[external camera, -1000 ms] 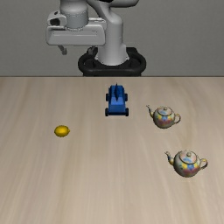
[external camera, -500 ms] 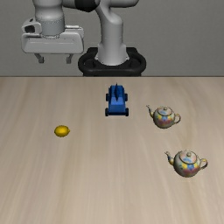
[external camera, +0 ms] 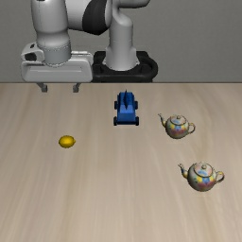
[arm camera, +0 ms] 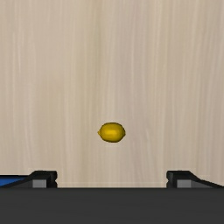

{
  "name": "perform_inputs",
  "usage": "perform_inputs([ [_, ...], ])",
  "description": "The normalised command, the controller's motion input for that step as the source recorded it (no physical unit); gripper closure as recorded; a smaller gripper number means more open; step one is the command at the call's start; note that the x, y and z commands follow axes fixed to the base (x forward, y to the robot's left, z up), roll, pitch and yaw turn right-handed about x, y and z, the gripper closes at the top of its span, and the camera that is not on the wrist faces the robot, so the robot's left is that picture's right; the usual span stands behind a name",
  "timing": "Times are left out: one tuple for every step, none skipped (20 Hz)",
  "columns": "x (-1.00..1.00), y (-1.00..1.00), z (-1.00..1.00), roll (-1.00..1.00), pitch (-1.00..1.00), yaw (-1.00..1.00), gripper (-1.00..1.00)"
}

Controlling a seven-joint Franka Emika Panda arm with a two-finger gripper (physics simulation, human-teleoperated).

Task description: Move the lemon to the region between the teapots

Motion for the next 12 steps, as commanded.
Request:
perform_inputs([
  [0.00,0.00,-1.00,0.00,0.00,0.00,-1.00],
  [0.00,0.00,-1.00,0.00,0.00,0.00,-1.00],
  [0.00,0.00,-1.00,0.00,0.00,0.00,-1.00],
  [0.00,0.00,-1.00,0.00,0.00,0.00,-1.00],
  [0.00,0.00,-1.00,0.00,0.00,0.00,-1.00],
  [0.00,0.00,-1.00,0.00,0.00,0.00,-1.00],
  [0.00,0.00,-1.00,0.00,0.00,0.00,-1.00],
  [0.00,0.00,-1.00,0.00,0.00,0.00,-1.00],
  [0.00,0.00,-1.00,0.00,0.00,0.00,-1.00],
  [0.00,0.00,-1.00,0.00,0.00,0.00,-1.00],
  [0.00,0.00,-1.00,0.00,0.00,0.00,-1.00],
  [0.00,0.00,-1.00,0.00,0.00,0.00,-1.00],
])
